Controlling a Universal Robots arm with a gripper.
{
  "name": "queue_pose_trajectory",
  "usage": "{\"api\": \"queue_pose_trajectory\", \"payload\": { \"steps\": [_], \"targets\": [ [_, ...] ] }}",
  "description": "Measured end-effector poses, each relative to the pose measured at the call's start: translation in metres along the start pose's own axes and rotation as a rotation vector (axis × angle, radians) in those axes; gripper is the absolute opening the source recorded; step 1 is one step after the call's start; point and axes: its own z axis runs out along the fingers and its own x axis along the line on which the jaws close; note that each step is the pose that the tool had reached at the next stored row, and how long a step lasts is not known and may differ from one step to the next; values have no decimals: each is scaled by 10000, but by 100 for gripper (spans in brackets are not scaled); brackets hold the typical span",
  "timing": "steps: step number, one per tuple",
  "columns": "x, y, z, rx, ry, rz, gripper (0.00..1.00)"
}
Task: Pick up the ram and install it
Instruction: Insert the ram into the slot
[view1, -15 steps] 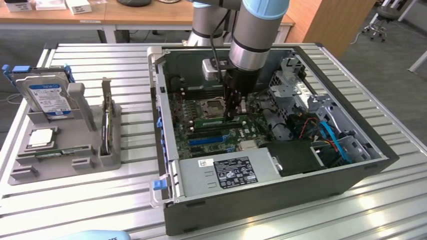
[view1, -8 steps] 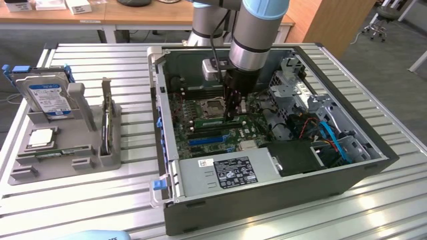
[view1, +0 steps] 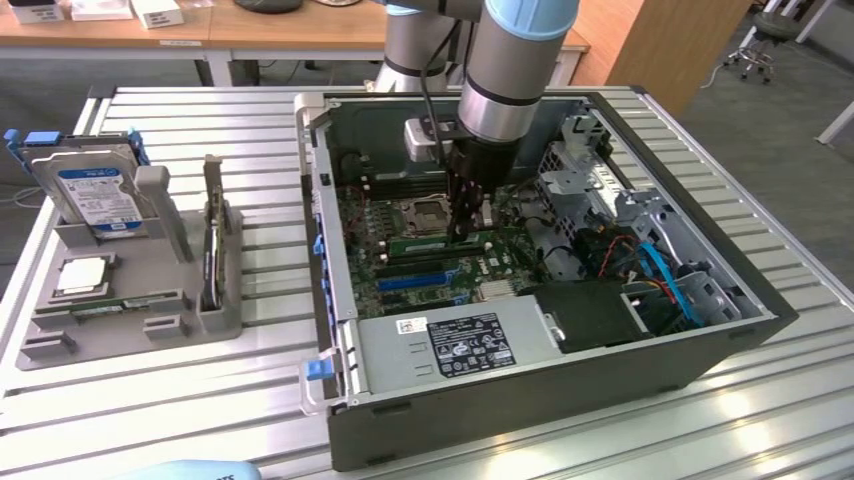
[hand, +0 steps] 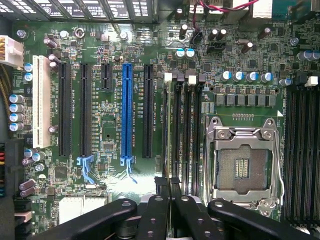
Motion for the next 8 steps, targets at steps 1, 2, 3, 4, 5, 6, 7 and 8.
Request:
{"api": "queue_pose_trajectory", "payload": {
  "steps": [1,2,3,4,5,6,7,8],
  "targets": [
    [0,0,0,0,-1,0,12],
    [2,0,0,0,0,0,12],
    [5,0,0,0,0,-1,12],
    [6,0,0,0,-1,-1,12],
    [7,0,0,0,0,1,12],
    [8,0,0,0,-1,0,12],
    [8,0,0,0,0,0,12],
    [8,0,0,1,-1,0,12]
  ]
}}
